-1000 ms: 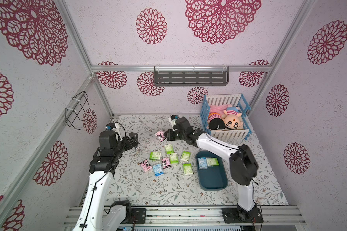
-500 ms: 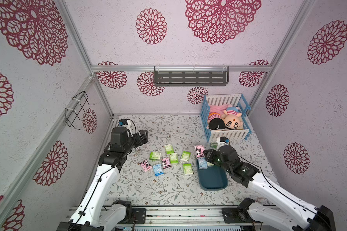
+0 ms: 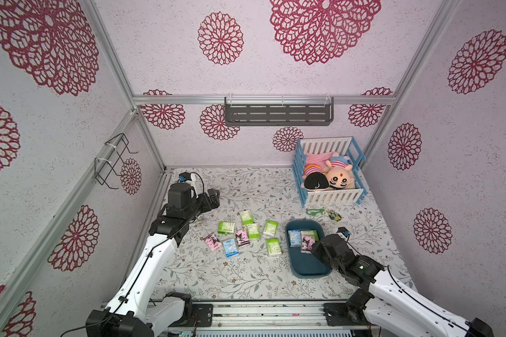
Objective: Put the pocket tissues into the storage box
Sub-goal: Place the pocket tissues in the storage box.
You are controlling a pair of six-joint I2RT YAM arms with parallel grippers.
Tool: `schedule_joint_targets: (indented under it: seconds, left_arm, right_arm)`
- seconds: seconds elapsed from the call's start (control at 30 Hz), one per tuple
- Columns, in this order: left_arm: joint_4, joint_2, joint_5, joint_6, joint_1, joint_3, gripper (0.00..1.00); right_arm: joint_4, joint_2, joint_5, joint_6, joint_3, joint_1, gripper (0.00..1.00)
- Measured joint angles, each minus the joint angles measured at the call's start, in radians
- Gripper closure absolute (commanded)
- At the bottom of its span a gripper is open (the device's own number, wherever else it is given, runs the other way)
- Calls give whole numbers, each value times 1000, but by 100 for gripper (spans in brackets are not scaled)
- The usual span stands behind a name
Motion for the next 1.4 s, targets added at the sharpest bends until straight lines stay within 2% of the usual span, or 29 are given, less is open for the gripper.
schedule_joint_targets:
  seconds: [0.27,0.53,1.3,1.33,1.4]
  left_arm:
    - [-1,0,-25,17,-1,1,3]
    - [-2,0,-40,30,-1,3,3]
    - [-31,-2,-66,50,-1,3,3]
    - [-31,-2,-66,50,-1,3,3]
    - [-31,-2,-66,50,-1,3,3]
  right_arm:
    - [59,121,-45,-113,-4,47,100]
    - [82,155,-61,-185,-30,84,100]
    - [311,285,-53,-211,-90,84,100]
    - [316,288,-53,-211,-90,84,97]
    - [323,292,-52,-211,-92,84,82]
